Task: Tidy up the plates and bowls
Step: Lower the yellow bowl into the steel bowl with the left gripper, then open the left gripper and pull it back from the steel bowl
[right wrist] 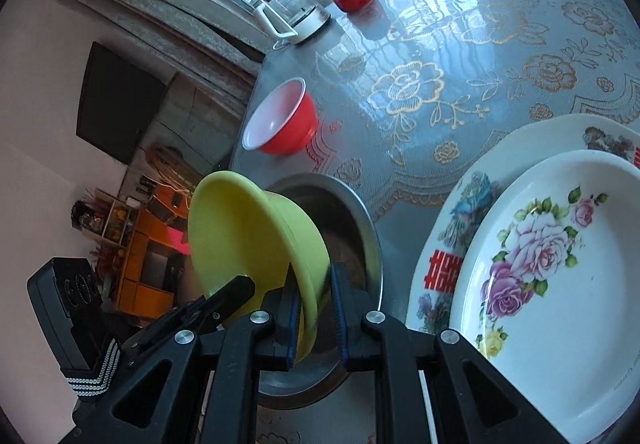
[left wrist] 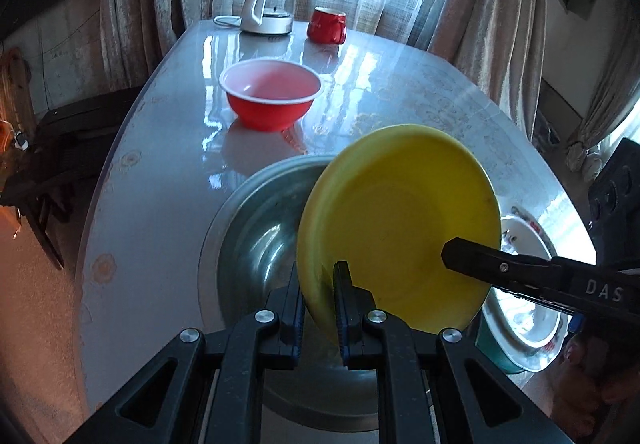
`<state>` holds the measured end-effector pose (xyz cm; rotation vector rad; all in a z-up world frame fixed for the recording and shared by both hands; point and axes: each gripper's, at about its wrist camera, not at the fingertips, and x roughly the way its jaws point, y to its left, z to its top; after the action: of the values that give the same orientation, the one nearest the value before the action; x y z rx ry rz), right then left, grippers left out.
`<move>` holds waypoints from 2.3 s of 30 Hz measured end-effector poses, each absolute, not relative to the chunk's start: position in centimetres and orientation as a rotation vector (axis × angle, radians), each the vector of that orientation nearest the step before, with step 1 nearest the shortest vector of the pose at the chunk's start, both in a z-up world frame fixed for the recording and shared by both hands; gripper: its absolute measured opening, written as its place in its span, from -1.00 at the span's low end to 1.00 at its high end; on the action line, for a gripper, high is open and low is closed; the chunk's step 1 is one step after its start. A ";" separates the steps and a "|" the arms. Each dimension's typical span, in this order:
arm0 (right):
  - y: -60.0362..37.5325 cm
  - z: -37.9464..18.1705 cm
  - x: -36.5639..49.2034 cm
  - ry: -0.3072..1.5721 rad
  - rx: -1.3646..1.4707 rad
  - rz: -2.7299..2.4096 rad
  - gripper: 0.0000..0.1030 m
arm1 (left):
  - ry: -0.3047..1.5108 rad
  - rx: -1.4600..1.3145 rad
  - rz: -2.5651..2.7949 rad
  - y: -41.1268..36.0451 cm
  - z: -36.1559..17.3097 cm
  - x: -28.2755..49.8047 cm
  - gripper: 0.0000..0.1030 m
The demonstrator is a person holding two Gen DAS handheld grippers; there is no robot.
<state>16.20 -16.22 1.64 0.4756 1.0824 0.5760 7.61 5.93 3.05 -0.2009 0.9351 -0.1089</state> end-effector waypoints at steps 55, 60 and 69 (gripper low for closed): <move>-15.2 3.5 14.5 0.989 0.340 0.538 -0.24 | 0.875 -0.255 -0.057 7.6 3.3 7.3 -0.63; -15.6 4.0 14.3 0.958 0.344 0.525 -0.24 | 0.823 -0.261 -0.088 7.5 3.7 7.2 -0.17; -17.6 4.5 13.8 0.937 0.376 0.453 -0.24 | 0.795 -0.249 -0.098 8.2 4.9 8.6 0.24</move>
<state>13.79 -17.62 4.49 0.3756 0.9367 0.4531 8.58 8.21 4.91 -0.2492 0.7952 -0.0984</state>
